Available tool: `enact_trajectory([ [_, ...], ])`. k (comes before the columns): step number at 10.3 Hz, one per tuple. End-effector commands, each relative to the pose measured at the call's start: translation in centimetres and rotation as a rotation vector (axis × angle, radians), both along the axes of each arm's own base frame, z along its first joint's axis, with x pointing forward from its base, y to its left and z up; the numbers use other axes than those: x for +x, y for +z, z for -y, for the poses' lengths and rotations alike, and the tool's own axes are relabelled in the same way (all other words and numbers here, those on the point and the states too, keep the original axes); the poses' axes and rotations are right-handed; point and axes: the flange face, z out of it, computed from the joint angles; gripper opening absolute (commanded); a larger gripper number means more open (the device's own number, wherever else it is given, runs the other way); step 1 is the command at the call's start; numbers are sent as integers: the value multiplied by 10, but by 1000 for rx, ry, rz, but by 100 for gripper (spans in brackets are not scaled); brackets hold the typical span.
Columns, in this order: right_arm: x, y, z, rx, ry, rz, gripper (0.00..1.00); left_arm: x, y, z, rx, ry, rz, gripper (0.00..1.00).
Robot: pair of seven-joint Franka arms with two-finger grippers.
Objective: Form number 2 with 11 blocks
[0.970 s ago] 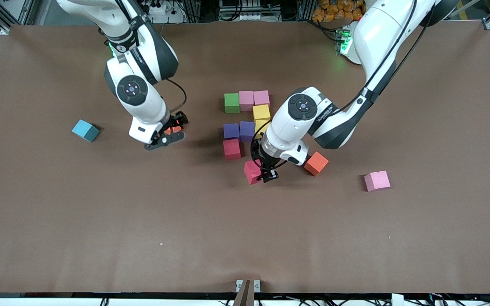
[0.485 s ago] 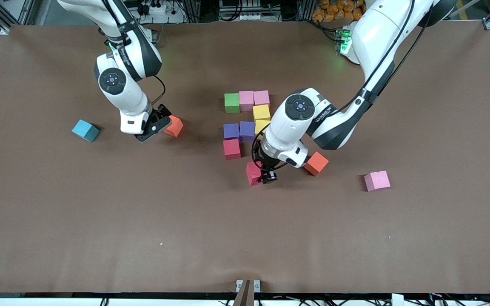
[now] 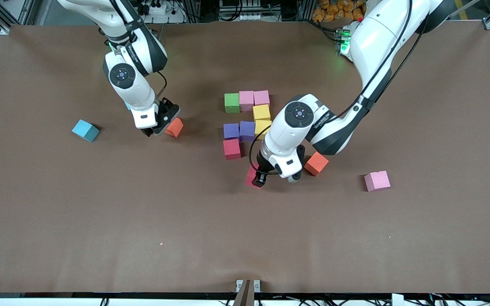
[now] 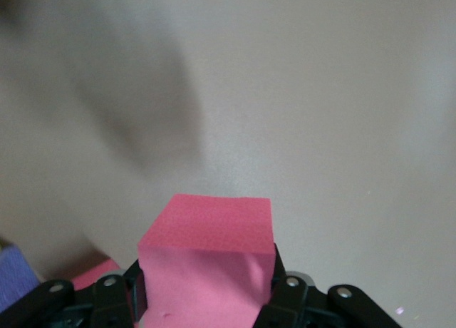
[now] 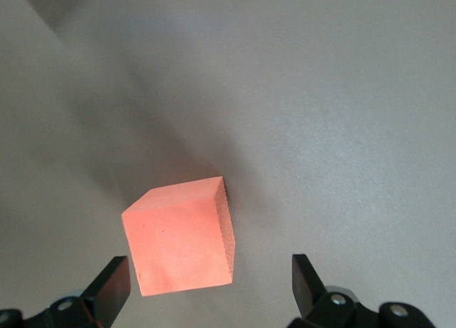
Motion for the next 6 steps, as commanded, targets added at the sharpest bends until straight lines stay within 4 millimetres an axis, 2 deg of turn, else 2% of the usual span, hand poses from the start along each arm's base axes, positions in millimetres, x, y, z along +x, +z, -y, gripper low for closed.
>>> enact_trajectory([
  [1,-15,-13,10,14,32,21,100,14,-22,8,8,-135,36,35],
  [3,-20,-25,9,19,45,20,100,15,-33,9,30,-269,61,34],
  [4,-23,-32,9,23,48,22,100,15,-32,9,31,-282,57,31],
  [6,-24,-33,6,25,86,21,100,11,-29,15,48,-364,35,27],
])
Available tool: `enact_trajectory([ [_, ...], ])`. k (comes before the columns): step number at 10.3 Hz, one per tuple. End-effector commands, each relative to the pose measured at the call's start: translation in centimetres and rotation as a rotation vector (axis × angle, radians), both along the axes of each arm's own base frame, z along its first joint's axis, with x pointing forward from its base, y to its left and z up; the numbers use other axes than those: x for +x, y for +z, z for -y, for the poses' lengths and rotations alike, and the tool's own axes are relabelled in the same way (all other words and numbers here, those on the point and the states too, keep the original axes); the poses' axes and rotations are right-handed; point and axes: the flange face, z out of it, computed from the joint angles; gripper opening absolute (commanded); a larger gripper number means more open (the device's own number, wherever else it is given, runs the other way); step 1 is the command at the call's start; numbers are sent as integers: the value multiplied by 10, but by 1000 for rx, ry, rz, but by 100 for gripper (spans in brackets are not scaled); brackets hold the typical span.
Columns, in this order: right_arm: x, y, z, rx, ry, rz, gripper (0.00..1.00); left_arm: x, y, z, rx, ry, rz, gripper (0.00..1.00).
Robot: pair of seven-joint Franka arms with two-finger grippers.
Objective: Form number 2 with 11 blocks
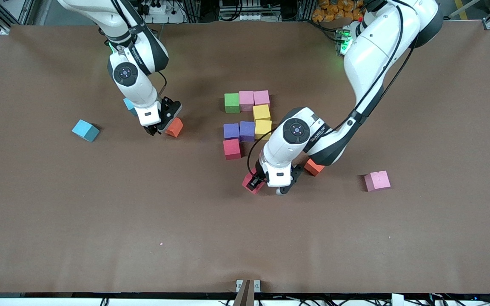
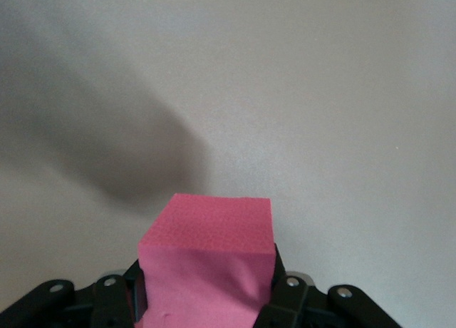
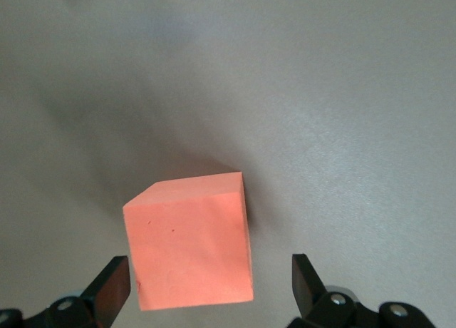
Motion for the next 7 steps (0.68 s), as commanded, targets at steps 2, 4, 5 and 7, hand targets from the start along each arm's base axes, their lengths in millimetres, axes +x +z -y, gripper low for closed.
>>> enact_trajectory([
  [2,-4,-2,-1,9,48,6,100,-3,-2,19,16,-159,-5,25],
  [4,-6,-7,-9,23,73,20,100,-1,-3,30,28,-228,-7,25],
  [5,-5,-18,-9,36,74,27,100,2,-2,30,41,-250,-15,25],
  [7,-5,-24,-11,42,74,29,97,-5,-16,39,60,-293,-15,24],
])
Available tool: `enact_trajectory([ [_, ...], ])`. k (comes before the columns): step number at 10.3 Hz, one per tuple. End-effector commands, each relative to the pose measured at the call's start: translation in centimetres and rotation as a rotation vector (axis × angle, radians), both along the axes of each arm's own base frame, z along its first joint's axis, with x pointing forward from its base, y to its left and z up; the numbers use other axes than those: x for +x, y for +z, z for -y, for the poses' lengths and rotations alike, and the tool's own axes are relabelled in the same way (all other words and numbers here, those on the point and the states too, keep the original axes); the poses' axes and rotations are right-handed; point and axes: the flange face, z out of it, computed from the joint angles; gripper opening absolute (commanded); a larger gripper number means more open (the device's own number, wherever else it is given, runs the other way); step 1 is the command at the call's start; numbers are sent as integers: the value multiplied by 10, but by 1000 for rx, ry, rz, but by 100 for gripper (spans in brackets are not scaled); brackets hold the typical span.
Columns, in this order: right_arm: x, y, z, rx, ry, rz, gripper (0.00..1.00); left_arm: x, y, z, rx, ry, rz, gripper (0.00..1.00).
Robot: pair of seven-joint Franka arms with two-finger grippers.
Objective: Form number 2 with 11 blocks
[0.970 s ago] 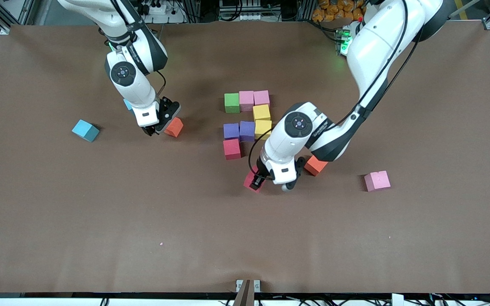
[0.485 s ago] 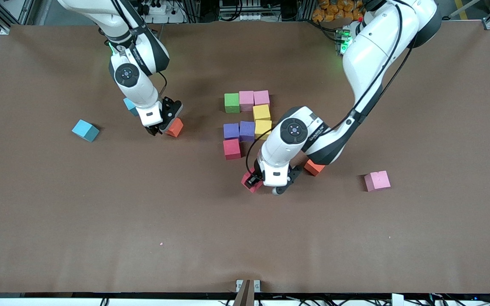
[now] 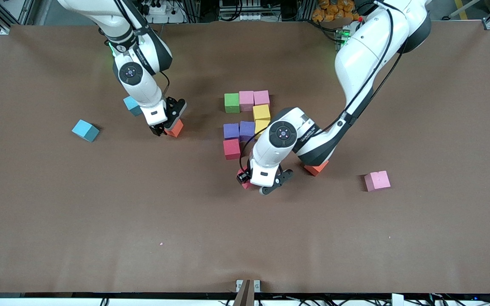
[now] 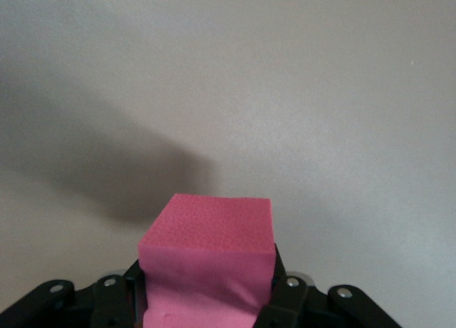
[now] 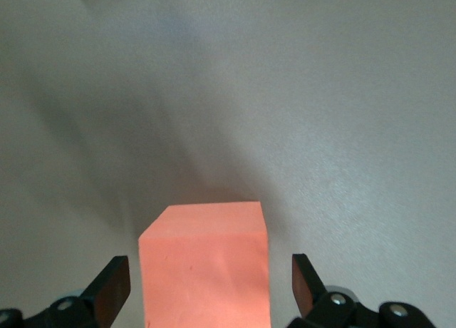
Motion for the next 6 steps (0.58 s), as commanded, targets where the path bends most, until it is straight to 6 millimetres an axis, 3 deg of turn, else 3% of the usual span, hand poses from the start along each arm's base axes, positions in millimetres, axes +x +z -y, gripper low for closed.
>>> enact_trajectory([
  [1,-1,-7,3,9,13,-1,91,4,-14,6,13,-117,10,24],
  [3,1,-4,5,8,7,1,72,3,-12,12,6,-137,18,24],
  [6,18,3,27,8,-34,9,64,-18,-18,31,83,-190,-10,17],
])
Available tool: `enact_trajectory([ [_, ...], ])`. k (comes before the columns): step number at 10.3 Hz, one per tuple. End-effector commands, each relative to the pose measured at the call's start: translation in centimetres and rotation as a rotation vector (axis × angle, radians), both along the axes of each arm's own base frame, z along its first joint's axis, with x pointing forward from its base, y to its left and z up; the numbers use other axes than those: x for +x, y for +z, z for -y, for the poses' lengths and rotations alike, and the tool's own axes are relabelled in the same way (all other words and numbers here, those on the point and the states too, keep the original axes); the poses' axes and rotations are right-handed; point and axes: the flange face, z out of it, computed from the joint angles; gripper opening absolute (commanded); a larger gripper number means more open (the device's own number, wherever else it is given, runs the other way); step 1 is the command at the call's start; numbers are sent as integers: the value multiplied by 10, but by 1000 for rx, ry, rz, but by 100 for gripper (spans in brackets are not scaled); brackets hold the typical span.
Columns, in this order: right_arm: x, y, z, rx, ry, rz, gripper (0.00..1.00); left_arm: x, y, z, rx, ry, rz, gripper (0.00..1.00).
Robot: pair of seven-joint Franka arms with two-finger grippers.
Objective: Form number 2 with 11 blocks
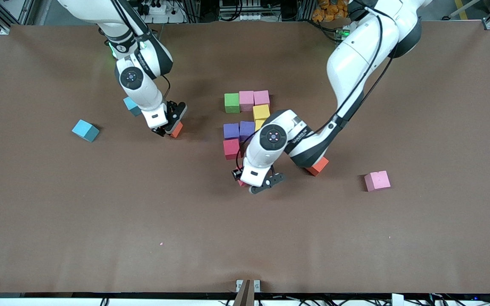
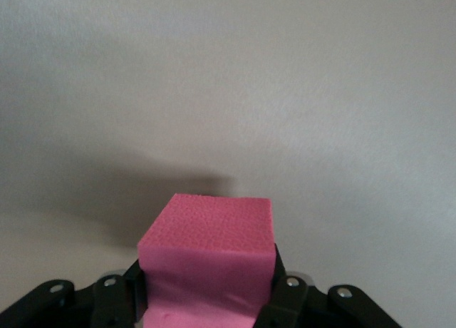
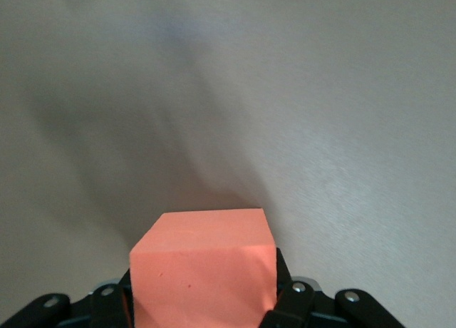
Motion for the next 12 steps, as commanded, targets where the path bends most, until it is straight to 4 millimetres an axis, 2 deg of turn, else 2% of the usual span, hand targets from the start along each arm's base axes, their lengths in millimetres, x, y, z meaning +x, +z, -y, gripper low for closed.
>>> enact_trajectory([
  [1,15,13,24,2,2,20,61,-6,5,14,29,-35,-9,17],
  [2,22,17,30,6,3,31,59,-6,7,16,26,-39,-5,17],
  [3,27,19,35,8,4,39,50,-8,13,23,20,-45,7,17],
  [4,32,25,38,11,-10,53,46,-6,11,21,27,-43,11,17],
  [8,72,51,53,18,33,96,44,-9,0,32,13,-76,40,17],
  [9,78,53,49,19,36,83,45,-9,-1,33,7,-76,42,17],
  [10,82,45,49,20,39,71,45,-10,-1,34,5,-78,43,18],
  [12,90,50,49,24,38,83,45,-12,-2,35,11,-85,46,18],
])
